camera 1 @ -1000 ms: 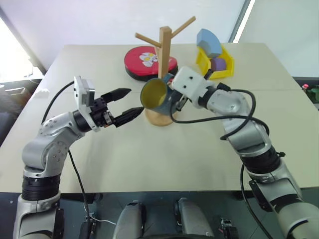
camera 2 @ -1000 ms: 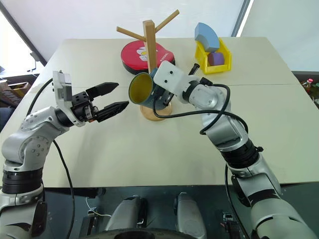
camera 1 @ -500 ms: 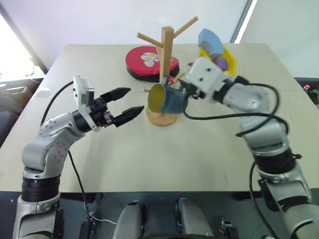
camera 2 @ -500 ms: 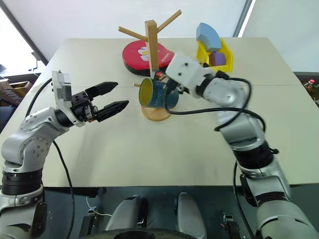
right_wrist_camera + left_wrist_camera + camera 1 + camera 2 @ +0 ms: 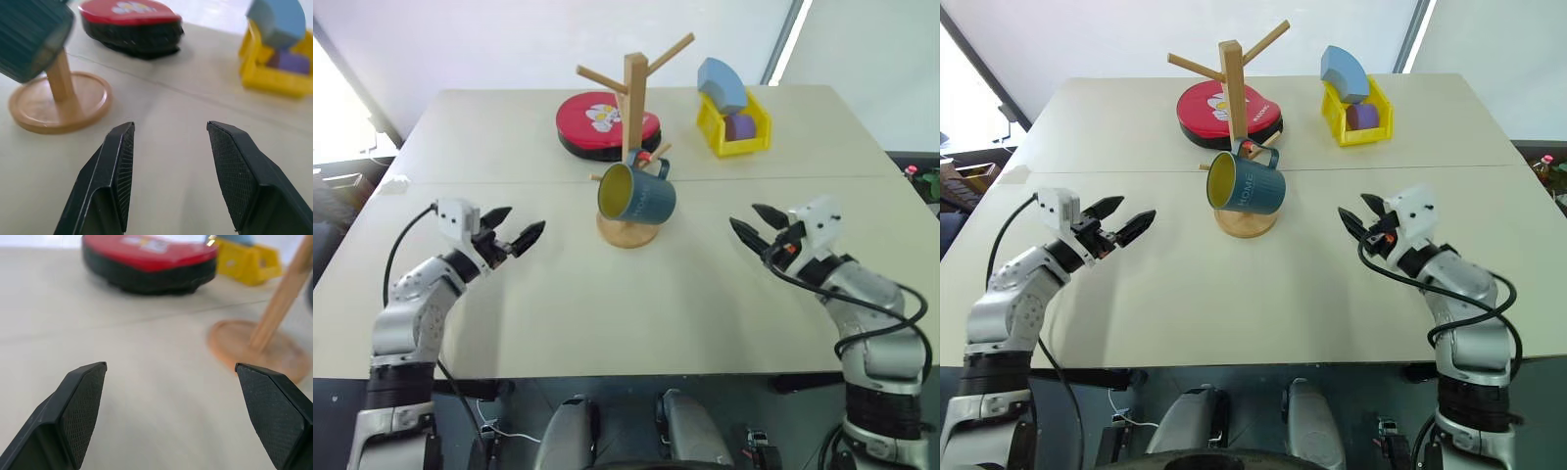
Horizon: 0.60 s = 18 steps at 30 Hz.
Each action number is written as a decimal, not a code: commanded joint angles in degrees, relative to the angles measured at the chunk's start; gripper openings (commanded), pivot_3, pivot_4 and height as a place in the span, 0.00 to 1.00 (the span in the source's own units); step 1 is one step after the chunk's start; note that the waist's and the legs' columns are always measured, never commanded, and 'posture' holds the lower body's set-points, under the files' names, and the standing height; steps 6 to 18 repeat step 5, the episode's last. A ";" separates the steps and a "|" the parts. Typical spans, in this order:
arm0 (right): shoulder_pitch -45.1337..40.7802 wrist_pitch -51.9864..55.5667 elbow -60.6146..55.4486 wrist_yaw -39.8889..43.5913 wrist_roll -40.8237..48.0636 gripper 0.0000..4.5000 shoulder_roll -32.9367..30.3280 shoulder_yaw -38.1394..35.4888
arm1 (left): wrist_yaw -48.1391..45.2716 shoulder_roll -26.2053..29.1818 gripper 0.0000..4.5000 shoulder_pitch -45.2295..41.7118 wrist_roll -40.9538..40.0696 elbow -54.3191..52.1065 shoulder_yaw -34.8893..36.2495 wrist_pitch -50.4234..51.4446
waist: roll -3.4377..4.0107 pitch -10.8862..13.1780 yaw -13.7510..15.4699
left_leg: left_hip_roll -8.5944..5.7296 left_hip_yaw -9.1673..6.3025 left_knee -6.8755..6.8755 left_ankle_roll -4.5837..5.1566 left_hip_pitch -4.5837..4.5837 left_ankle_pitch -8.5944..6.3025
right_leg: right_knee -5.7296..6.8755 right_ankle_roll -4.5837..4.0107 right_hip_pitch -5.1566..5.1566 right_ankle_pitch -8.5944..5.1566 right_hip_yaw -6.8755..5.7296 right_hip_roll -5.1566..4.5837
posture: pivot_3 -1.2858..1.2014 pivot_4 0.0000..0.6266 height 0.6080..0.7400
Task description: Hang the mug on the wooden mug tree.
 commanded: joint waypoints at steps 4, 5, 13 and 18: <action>0.52 -10.30 8.07 -1.58 1.88 0.54 2.70 -0.35 | 2.99 -1.49 1.00 5.19 3.03 -2.50 1.89 -5.17 | 0.01 -0.01 -0.07 | 0.00 0.00 -0.02 0.00 0.00 -0.01 | -0.01 0.00 0.00 0.00 0.00 -0.06 | 0.52 0.24 0.96; 0.22 -11.16 9.27 -1.54 2.03 0.54 2.82 -0.09 | 3.05 -1.70 1.00 5.94 2.32 -3.42 2.26 -4.92 | 0.01 -0.01 -0.07 | 0.00 0.01 -0.03 0.00 0.00 -0.01 | -0.01 0.00 -0.01 0.00 0.00 -0.07 | 0.52 0.24 0.96; 0.22 -11.16 9.27 -1.54 2.03 0.54 2.82 -0.09 | 3.05 -1.70 1.00 5.94 2.32 -3.42 2.26 -4.92 | 0.01 -0.01 -0.07 | 0.00 0.01 -0.03 0.00 0.00 -0.01 | -0.01 0.00 -0.01 0.00 0.00 -0.07 | 0.52 0.24 0.96; 0.22 -11.16 9.27 -1.54 2.03 0.54 2.82 -0.09 | 3.05 -1.70 1.00 5.94 2.32 -3.42 2.26 -4.92 | 0.01 -0.01 -0.07 | 0.00 0.01 -0.03 0.00 0.00 -0.01 | -0.01 0.00 -0.01 0.00 0.00 -0.07 | 0.52 0.24 0.96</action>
